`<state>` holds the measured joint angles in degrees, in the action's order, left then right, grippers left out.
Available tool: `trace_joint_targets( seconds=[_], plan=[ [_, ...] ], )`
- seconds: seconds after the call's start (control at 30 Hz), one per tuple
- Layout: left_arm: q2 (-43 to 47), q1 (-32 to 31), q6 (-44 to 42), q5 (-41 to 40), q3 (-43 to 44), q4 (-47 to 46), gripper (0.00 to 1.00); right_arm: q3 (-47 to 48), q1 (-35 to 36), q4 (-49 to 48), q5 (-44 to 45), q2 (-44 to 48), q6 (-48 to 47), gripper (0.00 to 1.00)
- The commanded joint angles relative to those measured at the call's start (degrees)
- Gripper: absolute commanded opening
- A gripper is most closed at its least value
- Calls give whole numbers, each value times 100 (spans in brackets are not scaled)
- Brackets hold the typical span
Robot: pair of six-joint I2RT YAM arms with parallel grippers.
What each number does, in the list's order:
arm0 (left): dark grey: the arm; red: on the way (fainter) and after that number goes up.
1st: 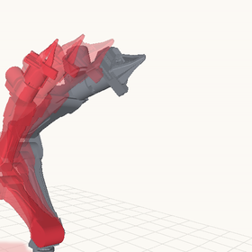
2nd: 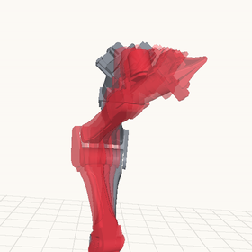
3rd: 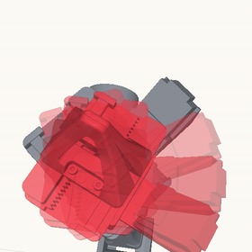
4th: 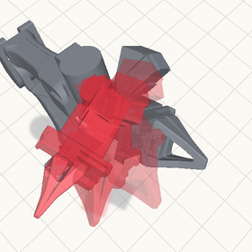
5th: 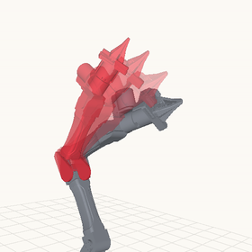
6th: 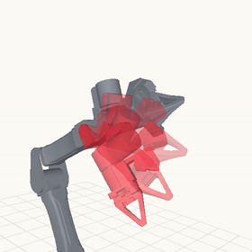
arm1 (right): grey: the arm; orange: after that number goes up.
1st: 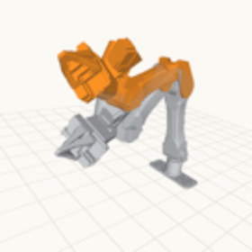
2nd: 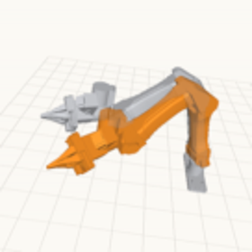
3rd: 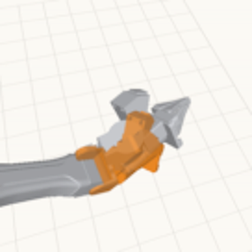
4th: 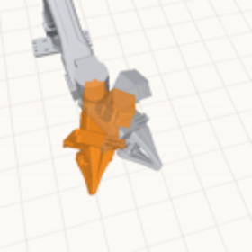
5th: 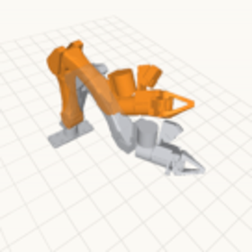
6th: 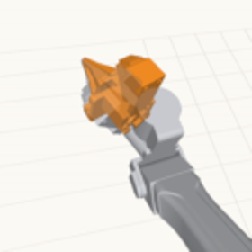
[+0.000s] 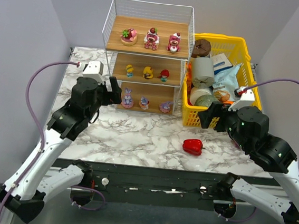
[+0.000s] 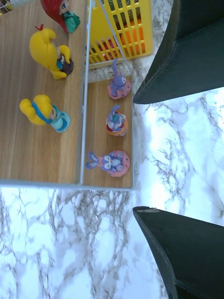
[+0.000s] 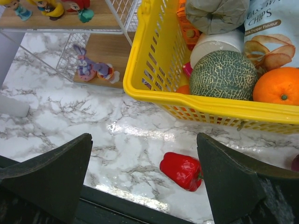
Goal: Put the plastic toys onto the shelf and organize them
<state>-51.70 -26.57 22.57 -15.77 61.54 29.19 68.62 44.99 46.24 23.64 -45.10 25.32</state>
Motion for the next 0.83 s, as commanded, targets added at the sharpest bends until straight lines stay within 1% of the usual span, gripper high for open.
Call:
trace_joint_targets(
  seconds=[0.0,0.17,0.37,0.5,0.8],
  plan=[
    [441,38,178,-435,437,1000,99,221,-26,-89,18,-25,-352,100],
    [907,38,327,-550,771,1589,99,538,-26,69,9,-139,-467,100],
    [1285,38,362,-594,1149,1949,99,758,-26,113,-17,-87,-546,100],
    [1338,38,345,-585,1413,2108,99,846,-26,157,-43,-78,-537,100],
    [1251,38,266,-620,1633,2310,99,934,-17,210,-79,-60,-476,100]
  ],
)
